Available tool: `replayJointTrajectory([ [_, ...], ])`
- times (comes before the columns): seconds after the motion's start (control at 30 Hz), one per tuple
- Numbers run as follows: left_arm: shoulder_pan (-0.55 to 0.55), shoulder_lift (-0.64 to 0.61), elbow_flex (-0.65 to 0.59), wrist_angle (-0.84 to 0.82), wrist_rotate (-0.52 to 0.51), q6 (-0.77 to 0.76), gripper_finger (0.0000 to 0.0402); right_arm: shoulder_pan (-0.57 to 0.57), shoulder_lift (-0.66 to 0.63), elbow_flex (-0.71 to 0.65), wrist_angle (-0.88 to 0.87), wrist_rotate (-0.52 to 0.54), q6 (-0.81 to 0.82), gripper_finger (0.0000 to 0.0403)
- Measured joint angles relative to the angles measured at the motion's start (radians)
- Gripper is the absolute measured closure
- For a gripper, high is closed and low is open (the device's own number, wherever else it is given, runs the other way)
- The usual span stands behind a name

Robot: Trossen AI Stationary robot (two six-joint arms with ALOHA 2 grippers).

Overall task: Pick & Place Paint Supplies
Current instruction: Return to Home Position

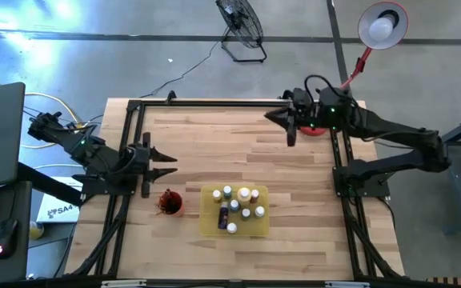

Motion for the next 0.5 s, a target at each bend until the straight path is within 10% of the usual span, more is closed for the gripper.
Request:
replayJointTrajectory([
  [0.5, 0.0, 0.013, 0.0, 0.109, -0.003, 0.081, 0.0396, 0.286, 0.02, 0.0, -0.058, 0.252, 0.069, 0.0399],
])
